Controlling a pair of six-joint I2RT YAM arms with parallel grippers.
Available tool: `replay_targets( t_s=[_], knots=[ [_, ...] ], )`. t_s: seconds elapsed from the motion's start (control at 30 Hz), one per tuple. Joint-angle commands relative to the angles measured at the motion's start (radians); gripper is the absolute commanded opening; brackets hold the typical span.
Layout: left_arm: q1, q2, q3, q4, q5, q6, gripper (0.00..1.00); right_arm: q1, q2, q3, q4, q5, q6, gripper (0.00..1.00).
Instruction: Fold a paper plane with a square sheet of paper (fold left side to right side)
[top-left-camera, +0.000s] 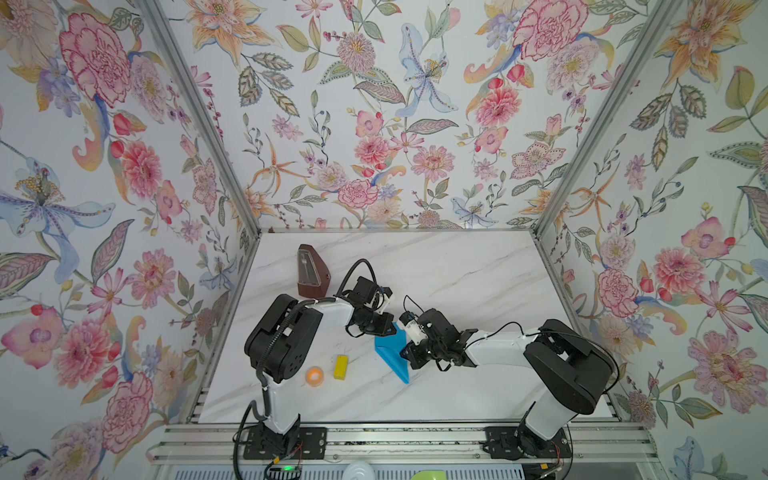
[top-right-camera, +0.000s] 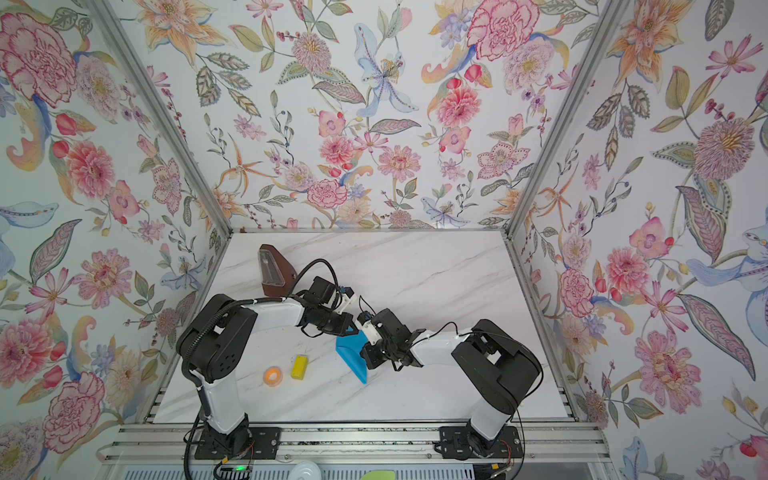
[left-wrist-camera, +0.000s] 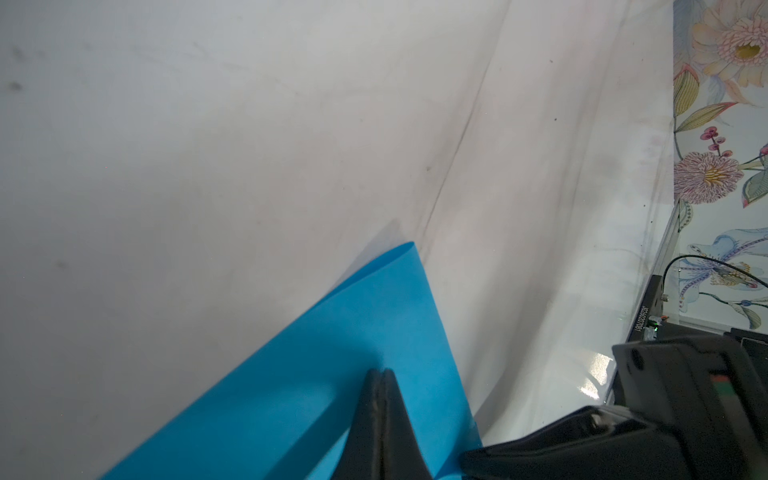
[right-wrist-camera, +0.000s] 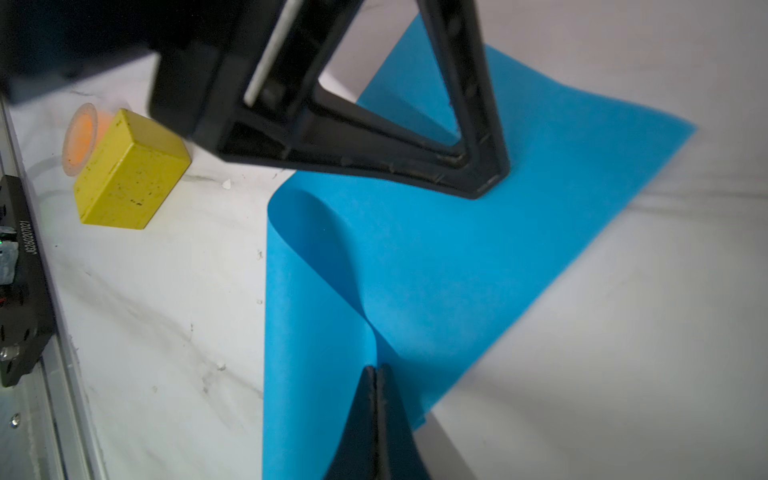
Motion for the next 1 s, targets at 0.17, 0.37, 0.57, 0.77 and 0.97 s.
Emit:
replay_targets(
  t_s=[0.17, 0.37, 0.57, 0.77, 0.97],
  knots=[
    [-0.003, -0.015, 0.003, -0.089, -0.042, 0.021, 0.00, -0.008, 0.032, -0.015, -0.002, 0.002, 0.016, 0.00],
    [-0.003, -0.108, 0.054, -0.162, -0.079, 0.026, 0.00, -0.008, 0.024, -0.041, 0.025, 0.009, 0.040, 0.00],
    [-0.005, -0.157, 0.035, -0.198, -0.076, 0.025, 0.00, -0.008, 0.005, -0.061, 0.056, 0.016, 0.055, 0.00],
    [-0.006, -0.087, 0.012, -0.177, -0.088, 0.017, 0.00, -0.007, 0.009, -0.067, 0.076, 0.011, 0.062, 0.00],
    [-0.005, -0.016, 0.010, -0.182, -0.133, 0.012, 0.00, -0.008, -0.006, -0.073, 0.076, 0.017, 0.065, 0.00]
  ],
)
